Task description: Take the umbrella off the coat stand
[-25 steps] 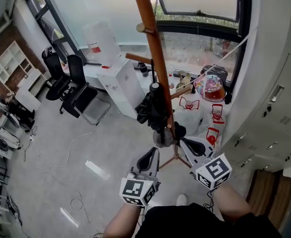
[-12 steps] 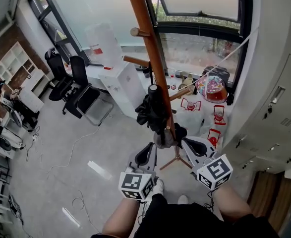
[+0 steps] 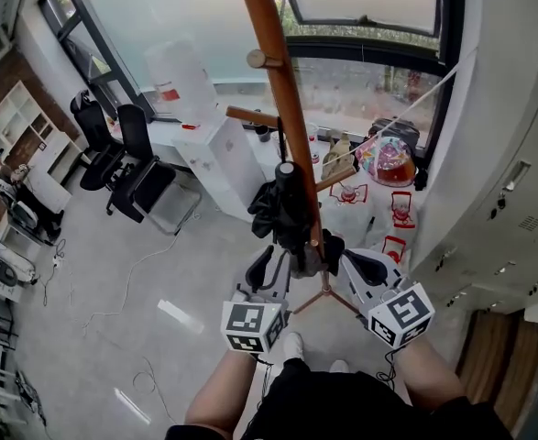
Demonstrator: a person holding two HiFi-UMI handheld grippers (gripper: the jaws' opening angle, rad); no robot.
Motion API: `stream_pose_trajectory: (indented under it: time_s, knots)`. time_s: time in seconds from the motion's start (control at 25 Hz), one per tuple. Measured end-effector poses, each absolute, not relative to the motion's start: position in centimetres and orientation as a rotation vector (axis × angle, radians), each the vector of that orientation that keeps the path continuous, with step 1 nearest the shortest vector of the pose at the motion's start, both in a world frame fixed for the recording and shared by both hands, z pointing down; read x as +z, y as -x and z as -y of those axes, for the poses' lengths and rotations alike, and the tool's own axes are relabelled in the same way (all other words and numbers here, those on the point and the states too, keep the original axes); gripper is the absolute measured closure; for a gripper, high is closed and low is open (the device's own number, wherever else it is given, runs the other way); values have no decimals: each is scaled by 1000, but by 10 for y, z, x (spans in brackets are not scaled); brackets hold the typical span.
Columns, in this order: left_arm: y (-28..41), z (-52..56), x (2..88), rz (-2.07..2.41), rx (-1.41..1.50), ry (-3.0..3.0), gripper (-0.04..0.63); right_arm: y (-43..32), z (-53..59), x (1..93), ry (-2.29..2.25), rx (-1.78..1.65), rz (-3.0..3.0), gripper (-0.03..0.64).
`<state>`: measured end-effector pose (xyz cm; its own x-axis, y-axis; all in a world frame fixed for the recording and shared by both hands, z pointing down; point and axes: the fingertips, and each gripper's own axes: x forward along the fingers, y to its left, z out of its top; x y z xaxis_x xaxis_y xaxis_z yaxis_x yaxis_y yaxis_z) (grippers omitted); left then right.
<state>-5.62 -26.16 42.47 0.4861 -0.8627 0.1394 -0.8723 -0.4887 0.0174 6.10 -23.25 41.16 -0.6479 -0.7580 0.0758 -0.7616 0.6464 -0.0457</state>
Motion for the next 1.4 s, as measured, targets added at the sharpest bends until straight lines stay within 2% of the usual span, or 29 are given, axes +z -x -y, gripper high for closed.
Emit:
stream_pose_trajectory:
  time_s: [0.24, 0.52, 0.76, 1.4]
  knots:
    - [56, 294, 423, 1506, 221, -2708, 363, -58, 245, 411, -1352, 118, 2765, 563]
    - [46, 330, 418, 1406, 363, -2878, 284, -62, 259, 412, -1448, 127, 2703, 563]
    - [28, 352, 434, 1141, 487, -2982, 267, -63, 269, 413, -1516, 132, 2661, 563]
    - [5, 365, 444, 814, 461, -3037, 267, -61, 283, 411, -1640, 124, 2612, 563]
